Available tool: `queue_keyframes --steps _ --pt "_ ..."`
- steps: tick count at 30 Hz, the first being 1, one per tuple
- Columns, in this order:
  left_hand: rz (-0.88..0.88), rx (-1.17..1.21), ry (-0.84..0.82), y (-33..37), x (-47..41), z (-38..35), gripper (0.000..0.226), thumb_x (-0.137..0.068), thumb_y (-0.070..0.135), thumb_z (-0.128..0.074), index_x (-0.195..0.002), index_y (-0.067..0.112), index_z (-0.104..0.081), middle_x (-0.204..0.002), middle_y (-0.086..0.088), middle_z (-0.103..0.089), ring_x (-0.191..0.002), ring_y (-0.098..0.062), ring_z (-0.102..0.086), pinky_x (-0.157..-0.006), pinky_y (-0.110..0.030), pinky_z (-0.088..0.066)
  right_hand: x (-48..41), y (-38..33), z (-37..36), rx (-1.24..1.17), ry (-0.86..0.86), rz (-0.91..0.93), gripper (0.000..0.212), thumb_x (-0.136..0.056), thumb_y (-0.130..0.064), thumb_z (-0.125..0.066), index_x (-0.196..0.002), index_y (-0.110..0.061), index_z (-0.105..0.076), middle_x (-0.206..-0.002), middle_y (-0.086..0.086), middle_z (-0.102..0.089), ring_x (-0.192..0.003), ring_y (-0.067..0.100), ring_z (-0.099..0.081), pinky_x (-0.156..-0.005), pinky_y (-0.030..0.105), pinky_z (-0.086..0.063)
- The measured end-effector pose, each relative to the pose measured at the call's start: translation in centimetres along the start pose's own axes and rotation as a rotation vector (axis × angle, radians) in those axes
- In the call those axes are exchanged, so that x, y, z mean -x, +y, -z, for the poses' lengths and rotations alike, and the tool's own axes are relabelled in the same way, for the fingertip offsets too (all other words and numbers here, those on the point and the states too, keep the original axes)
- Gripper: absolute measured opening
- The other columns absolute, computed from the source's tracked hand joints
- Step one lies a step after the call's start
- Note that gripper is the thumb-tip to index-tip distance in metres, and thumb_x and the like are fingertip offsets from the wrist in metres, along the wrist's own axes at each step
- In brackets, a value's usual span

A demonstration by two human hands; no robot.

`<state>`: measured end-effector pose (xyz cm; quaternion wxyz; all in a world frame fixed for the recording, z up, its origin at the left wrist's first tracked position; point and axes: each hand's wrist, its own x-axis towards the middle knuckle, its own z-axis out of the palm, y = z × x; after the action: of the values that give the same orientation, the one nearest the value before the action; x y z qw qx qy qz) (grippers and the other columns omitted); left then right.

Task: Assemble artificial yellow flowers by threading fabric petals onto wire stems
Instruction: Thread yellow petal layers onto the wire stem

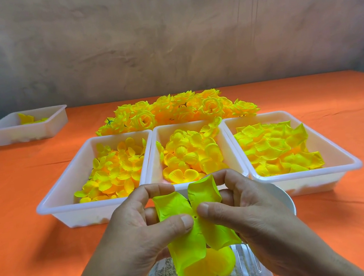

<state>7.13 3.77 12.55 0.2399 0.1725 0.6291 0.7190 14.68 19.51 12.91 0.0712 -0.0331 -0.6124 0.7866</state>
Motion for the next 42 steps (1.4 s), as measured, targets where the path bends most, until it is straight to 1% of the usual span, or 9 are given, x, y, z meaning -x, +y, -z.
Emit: queue_keyframes --steps 12,15,18,22,27,30,34,38,42 --pt "0.087 0.107 -0.025 -0.8 -0.4 0.2 0.04 -0.05 -0.001 -0.078 -0.086 0.016 -0.074 -0.085 -0.016 -0.073 -0.066 -0.026 -0.072 -0.049 -0.035 -0.057 0.2 0.3 0.0 0.004 -0.01 -0.001 0.025 -0.083 0.008 -0.065 -0.103 -0.005 -0.058 -0.078 0.012 -0.074 -0.057 0.012 -0.067 -0.044 0.016 -0.046" --pt "0.061 0.082 -0.006 -0.5 -0.2 0.2 0.04 -0.05 0.002 -0.078 -0.085 0.019 -0.073 -0.085 -0.017 -0.073 -0.065 -0.027 -0.072 -0.049 -0.037 -0.057 0.1 0.5 0.1 0.059 0.0 0.026 0.03 -0.075 -0.001 -0.074 -0.1 -0.013 -0.061 -0.083 0.013 -0.075 -0.065 0.017 -0.069 -0.053 0.023 -0.051" --pt "0.052 0.077 -0.002 -0.4 -0.2 0.1 0.041 -0.05 0.002 -0.077 -0.088 0.018 -0.073 -0.086 -0.019 -0.073 -0.065 -0.028 -0.072 -0.049 -0.037 -0.057 0.1 0.5 0.1 0.098 0.009 0.04 0.03 -0.07 -0.013 -0.071 -0.099 -0.017 -0.062 -0.085 0.014 -0.074 -0.07 0.021 -0.069 -0.057 0.03 -0.054" --pt "0.07 0.09 -0.011 -0.8 -0.3 0.1 0.051 -0.051 0.0 -0.076 -0.1 0.01 -0.069 -0.085 -0.018 -0.072 -0.063 -0.026 -0.071 -0.047 -0.035 -0.056 0.1 0.4 0.1 0.091 0.003 0.044 0.027 -0.077 -0.003 -0.071 -0.101 -0.011 -0.06 -0.083 0.015 -0.074 -0.067 0.019 -0.068 -0.054 0.028 -0.053" --pt "0.092 0.088 -0.015 -1.2 -0.6 0.2 0.039 -0.053 0.001 -0.076 -0.088 0.016 -0.074 -0.087 -0.018 -0.073 -0.065 -0.027 -0.072 -0.049 -0.034 -0.056 0.0 0.7 0.3 0.044 0.006 -0.01 0.021 -0.086 0.005 -0.063 -0.102 -0.007 -0.059 -0.087 0.021 -0.072 -0.064 0.024 -0.067 -0.05 0.031 -0.053" --pt "0.134 0.028 -0.004 -2.0 -0.8 0.3 0.044 -0.052 0.002 -0.075 -0.094 0.014 -0.071 -0.087 -0.02 -0.072 -0.067 -0.026 -0.072 -0.05 -0.034 -0.056 -0.3 1.4 0.5 0.091 0.018 -0.025 0.027 -0.077 -0.006 -0.073 -0.099 -0.016 -0.062 -0.083 0.019 -0.071 -0.065 0.026 -0.064 -0.052 0.034 -0.052" --pt "0.208 -0.067 -0.022 -2.8 -0.8 0.2 0.053 -0.053 0.003 -0.073 -0.104 0.01 -0.065 -0.085 -0.018 -0.072 -0.069 -0.025 -0.072 -0.053 -0.036 -0.057 -0.5 2.5 1.0 0.313 0.069 -0.052 0.03 -0.066 -0.021 -0.068 -0.09 -0.036 -0.061 -0.077 0.026 -0.058 -0.065 0.024 -0.055 -0.056 0.036 -0.045" --pt "0.219 -0.198 -0.011 -2.6 -0.6 0.2 0.051 -0.053 0.01 -0.073 -0.103 0.014 -0.064 -0.093 -0.023 -0.07 -0.072 -0.026 -0.072 -0.057 -0.042 -0.059 -0.5 2.9 1.7 0.536 0.078 -0.053 0.033 -0.071 -0.025 -0.068 -0.099 -0.036 -0.055 -0.053 -0.007 -0.049 -0.048 0.006 -0.047 -0.044 0.023 -0.039" --pt "0.238 -0.351 -0.002 -2.3 -0.6 0.0 0.051 -0.053 0.015 -0.073 -0.103 0.019 -0.062 -0.094 -0.023 -0.07 -0.083 -0.036 -0.071 -0.072 -0.059 -0.056 -0.5 3.4 1.9 0.736 0.085 -0.026 0.036 -0.077 -0.025 -0.069 -0.105 -0.037 -0.051 -0.052 -0.013 -0.045 -0.049 0.002 -0.04 -0.048 0.02 -0.033"
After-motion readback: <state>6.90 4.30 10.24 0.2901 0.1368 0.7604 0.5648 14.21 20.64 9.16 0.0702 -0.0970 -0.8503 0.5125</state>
